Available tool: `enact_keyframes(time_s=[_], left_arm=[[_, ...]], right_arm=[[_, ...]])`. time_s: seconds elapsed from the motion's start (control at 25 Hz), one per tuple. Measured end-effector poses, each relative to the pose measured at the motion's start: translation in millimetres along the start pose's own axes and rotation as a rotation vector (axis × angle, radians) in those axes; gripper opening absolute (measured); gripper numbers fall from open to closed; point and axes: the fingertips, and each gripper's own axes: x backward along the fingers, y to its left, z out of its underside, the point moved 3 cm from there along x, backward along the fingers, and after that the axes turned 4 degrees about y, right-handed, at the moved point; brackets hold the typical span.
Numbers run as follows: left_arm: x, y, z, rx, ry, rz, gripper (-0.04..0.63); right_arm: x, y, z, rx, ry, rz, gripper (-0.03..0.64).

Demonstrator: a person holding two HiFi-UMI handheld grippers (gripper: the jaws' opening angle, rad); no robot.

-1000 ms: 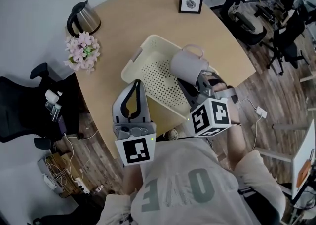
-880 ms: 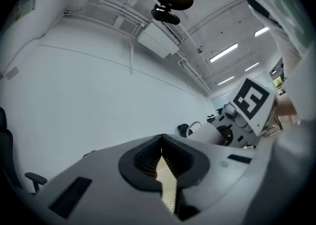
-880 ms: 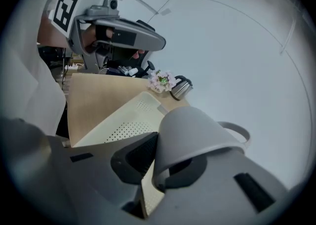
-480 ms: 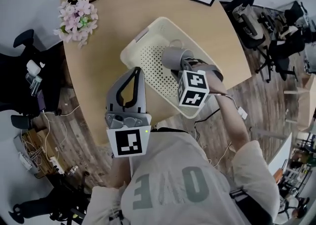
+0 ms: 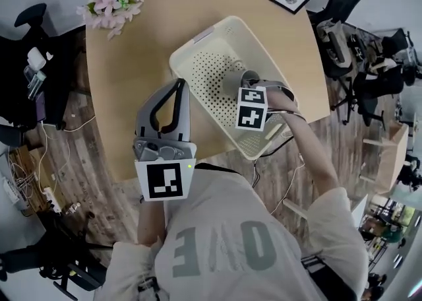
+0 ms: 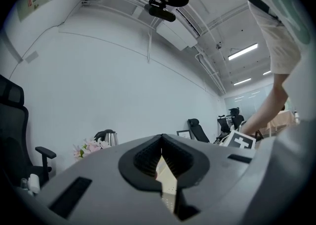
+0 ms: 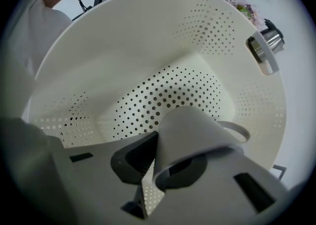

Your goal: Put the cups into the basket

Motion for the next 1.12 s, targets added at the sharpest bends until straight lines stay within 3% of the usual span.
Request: enact_keyframes(time_s=[0.48, 0.8, 1.12], left_arm=[[5.9, 8.7, 4.9, -0.01, 0.008, -0.027, 0.01], [5.0, 6.4, -1.8, -0.002, -0.018, -0.016, 0.011], [7.6, -6.3, -12.0, -0.03, -0.038, 0.01, 0.01]], right_arm=[[-17.5, 4.3, -8.6, 0.128, 0.102, -0.016, 0.034], [-4.5, -4.7, -13.3, 0.052, 0.071, 0.065, 0.107], [43.1, -5.1, -7.9, 0.079, 0.039, 0.198, 0.118]])
